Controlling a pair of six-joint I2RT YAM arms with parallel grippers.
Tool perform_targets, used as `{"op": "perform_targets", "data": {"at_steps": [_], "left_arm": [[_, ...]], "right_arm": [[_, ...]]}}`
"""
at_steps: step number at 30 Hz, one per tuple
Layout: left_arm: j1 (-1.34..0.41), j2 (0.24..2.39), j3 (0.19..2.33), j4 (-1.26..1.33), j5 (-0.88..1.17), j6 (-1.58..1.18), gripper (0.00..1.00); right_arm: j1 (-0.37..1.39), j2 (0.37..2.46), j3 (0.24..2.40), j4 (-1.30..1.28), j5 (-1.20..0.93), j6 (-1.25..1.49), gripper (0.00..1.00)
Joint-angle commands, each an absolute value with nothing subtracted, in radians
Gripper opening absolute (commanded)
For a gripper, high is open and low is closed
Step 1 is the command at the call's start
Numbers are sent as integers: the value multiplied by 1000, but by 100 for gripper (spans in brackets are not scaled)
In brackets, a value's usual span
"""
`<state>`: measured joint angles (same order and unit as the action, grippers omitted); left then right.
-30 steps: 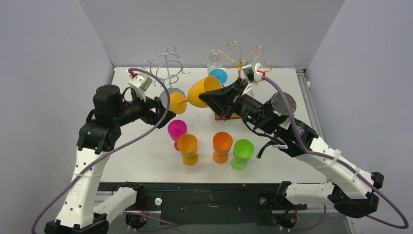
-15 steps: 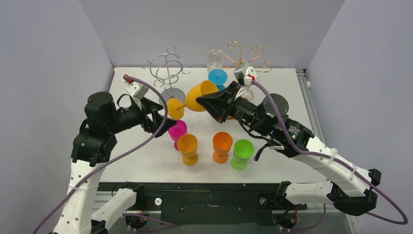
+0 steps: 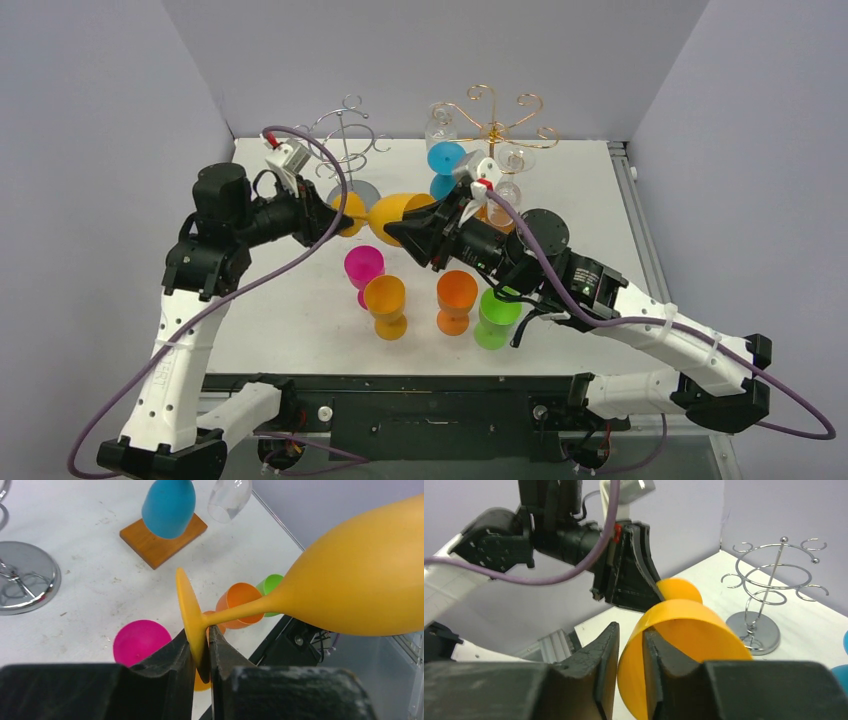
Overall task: Place the wine glass upside down on the wine glass rack
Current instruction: Turn the wine glass upside down at the wine rack.
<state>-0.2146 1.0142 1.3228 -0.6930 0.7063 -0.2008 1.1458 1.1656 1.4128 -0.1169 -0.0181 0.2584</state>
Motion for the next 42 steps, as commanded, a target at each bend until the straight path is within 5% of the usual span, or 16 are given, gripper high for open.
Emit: {"op": "perform_targets", "data": {"at_steps": [1, 7, 19, 33, 42], "left_arm": [[-198, 1009, 1420, -669, 685, -138, 8], [-198, 985, 1487, -674, 557, 150, 5], [-207, 757, 1247, -309, 688, 817, 2], [-210, 671, 1127, -40, 889, 913, 0], [-210, 641, 1063, 220, 943, 827, 11]], "right_arm": [[1157, 1131, 1396, -107, 53, 247, 34], [1079, 1113, 1440, -390, -8, 289, 72], [967, 1216, 1649, -648, -247, 227, 76], [1072, 1305, 1515, -336, -422, 177, 77], [1072, 1332, 1425, -181, -477, 211, 77]]}}
